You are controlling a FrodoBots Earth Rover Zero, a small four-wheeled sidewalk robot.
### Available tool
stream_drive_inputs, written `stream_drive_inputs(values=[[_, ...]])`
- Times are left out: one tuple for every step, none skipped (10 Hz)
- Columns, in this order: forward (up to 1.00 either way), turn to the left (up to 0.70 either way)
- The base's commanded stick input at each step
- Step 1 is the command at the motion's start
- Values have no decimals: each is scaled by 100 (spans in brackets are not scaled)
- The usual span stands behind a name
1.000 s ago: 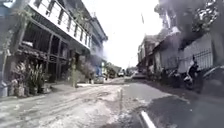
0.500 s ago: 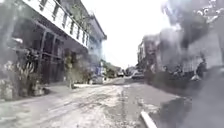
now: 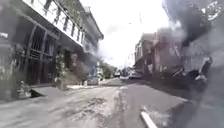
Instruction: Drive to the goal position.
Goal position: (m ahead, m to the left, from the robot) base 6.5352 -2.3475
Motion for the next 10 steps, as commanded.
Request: stream_drive_inputs(values=[[85,-34],[85,-34],[85,-34],[85,-34],[85,-34],[85,-33],[85,-30],[85,0],[85,0],[85,0]])
